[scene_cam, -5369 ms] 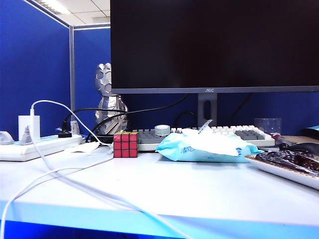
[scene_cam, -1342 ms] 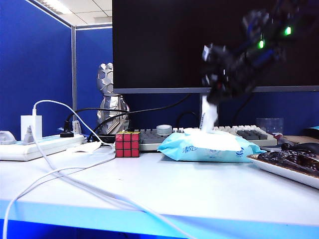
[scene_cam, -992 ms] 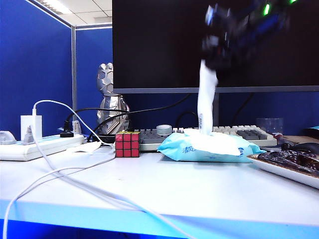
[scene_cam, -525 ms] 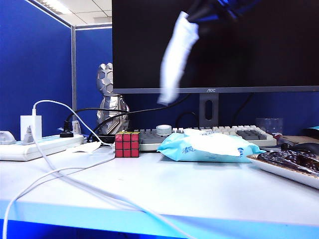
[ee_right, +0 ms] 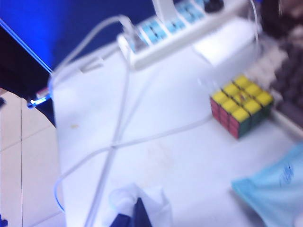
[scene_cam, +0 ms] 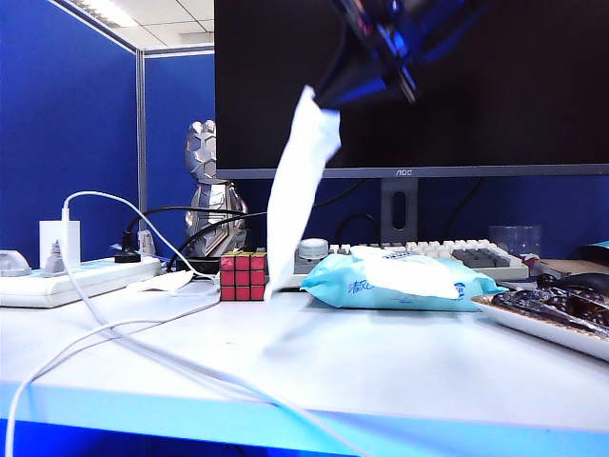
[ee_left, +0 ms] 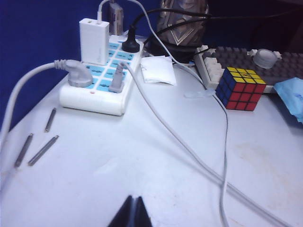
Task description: Pull out a wet wipe from the sky blue wet wipes packet and place it on the table.
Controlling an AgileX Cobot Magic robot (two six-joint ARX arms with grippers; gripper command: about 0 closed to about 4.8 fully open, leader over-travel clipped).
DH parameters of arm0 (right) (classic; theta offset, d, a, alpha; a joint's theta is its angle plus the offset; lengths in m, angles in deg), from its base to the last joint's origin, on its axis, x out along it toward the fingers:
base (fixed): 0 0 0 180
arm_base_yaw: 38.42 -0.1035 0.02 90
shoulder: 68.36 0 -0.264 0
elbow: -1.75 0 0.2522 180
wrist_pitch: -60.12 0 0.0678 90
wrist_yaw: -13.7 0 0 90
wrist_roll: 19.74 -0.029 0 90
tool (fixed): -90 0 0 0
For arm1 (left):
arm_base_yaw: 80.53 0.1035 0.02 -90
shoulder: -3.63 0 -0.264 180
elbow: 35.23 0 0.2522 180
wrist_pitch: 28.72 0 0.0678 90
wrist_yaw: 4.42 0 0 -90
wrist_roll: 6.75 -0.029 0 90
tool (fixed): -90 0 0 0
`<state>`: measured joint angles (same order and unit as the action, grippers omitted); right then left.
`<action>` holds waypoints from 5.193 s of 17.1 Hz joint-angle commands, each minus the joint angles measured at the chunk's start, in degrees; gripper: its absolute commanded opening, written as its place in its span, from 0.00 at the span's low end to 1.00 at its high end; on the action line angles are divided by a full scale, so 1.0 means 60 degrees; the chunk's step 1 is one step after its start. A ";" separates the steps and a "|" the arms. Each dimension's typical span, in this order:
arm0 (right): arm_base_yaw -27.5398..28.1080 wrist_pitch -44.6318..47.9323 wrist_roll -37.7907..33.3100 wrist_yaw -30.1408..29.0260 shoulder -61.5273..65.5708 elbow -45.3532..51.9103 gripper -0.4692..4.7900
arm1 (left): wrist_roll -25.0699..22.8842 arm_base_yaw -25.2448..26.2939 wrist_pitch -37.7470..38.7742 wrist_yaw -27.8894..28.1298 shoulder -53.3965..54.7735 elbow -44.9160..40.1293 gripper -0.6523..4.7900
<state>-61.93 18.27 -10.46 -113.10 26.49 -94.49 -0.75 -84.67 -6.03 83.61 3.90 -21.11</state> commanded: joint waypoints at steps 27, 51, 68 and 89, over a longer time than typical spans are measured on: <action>-0.1239 -0.0546 0.1035 -0.0007 0.0834 -0.0029 0.40 | 0.0000 0.0004 0.0106 -0.0040 -0.0029 -0.0011 0.12; -0.1228 -0.1206 -0.0193 0.4222 -0.7409 -0.3661 0.09 | 0.0004 0.0007 0.0106 -0.0036 -0.0029 -0.0011 0.12; 0.0335 0.1654 -0.0310 0.6124 -1.2903 0.5056 0.13 | 0.0004 0.0004 0.0106 -0.0036 -0.0029 -0.0011 0.12; 0.2765 0.2481 -0.2331 0.5537 -1.5781 1.3482 0.13 | 0.0004 0.0007 0.0102 -0.0040 -0.0029 -0.0011 0.12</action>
<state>-45.34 33.46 -24.25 -80.33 -68.17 -13.48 -0.71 -84.67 -6.07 83.63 3.90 -21.11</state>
